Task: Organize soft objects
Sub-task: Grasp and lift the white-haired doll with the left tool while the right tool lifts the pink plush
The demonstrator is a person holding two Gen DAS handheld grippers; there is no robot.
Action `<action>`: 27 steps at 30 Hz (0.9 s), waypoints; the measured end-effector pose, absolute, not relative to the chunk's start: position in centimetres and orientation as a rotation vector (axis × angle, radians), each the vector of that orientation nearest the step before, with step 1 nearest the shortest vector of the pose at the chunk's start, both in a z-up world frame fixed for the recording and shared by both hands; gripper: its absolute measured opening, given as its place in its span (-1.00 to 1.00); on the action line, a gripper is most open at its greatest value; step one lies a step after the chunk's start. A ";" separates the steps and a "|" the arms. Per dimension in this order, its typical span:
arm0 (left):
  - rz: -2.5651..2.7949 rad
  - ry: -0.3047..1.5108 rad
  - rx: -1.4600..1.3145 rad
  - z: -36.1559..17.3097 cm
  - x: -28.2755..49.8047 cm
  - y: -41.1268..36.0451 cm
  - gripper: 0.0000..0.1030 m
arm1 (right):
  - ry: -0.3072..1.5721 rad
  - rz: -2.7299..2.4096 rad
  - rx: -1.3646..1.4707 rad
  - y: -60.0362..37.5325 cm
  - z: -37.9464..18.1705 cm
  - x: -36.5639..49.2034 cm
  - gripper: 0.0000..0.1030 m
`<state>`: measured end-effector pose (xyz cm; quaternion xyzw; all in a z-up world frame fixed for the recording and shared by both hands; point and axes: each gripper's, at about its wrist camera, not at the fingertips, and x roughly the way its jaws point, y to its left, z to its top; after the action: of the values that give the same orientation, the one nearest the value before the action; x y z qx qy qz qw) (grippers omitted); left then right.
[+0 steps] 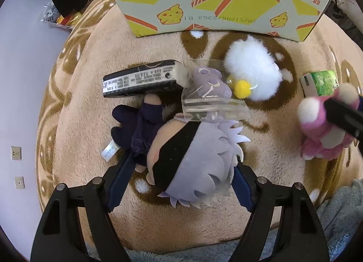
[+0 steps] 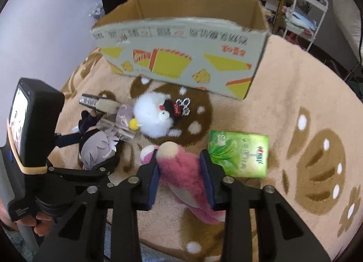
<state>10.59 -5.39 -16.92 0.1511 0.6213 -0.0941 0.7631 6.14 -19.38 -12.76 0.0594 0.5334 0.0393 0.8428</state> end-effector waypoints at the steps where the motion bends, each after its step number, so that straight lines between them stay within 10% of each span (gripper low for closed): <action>1: -0.205 1.347 0.322 -16.8 10.6 -5.3 0.52 | 1.115 0.079 0.129 -19.6 -12.5 6.1 -0.46; 27: -0.156 1.023 0.214 -8.0 5.9 -3.1 0.52 | 0.767 0.067 0.213 -21.3 -5.7 3.1 -0.55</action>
<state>5.91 -3.07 -8.03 0.1022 0.4879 -0.0746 0.8637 3.13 -21.32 -5.68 0.1035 0.3735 0.0326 0.9212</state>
